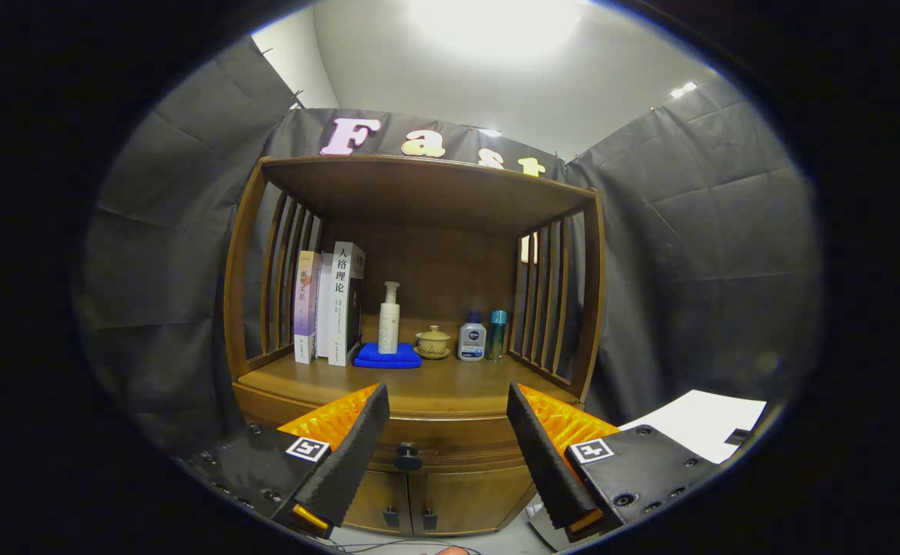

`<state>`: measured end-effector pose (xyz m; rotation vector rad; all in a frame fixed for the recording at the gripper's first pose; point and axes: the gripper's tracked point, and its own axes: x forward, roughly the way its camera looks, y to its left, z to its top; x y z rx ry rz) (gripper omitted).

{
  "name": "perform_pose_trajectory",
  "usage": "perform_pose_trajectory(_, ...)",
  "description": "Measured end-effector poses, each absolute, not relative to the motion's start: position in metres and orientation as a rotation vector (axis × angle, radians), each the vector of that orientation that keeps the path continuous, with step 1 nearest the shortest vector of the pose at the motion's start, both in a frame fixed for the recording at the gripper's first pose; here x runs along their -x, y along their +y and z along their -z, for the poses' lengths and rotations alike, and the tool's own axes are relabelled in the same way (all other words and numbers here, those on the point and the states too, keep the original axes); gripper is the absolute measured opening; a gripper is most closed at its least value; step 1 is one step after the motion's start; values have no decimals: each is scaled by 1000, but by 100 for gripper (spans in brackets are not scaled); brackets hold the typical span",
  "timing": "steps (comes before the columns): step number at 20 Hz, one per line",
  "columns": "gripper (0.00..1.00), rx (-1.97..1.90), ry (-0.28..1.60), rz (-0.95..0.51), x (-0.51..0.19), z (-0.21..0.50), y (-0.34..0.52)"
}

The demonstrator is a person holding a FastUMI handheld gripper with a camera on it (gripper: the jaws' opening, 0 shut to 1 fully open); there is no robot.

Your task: Pull open the drawer, take out the items inside it, and place them on the countertop above the cabinet.

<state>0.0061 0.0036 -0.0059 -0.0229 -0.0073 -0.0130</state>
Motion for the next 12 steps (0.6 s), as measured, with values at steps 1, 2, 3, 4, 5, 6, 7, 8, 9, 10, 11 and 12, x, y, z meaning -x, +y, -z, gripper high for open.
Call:
perform_pose_trajectory(1,97,20,-17,10,-9,5,6)
perform_pose_trajectory(2,97,25,-25,10,-14,5,7)
perform_pose_trajectory(3,97,30,-27,17,-20,8,6)
perform_pose_trajectory(4,97,32,-23,22,-27,11,6)
perform_pose_trajectory(5,97,29,-21,22,-34,14,7)
perform_pose_trajectory(6,97,26,-21,18,-41,15,10)
perform_pose_trajectory(7,97,27,-22,11,-48,18,14)
perform_pose_trajectory(8,97,31,-19,8,-55,22,16)
perform_pose_trajectory(9,97,34,-16,4,-61,27,18)
perform_pose_trajectory(10,97,35,-9,-1,-67,32,19)
perform_pose_trajectory(11,97,31,-1,-10,-73,39,24)
perform_pose_trajectory(12,97,26,9,-25,-79,47,29)
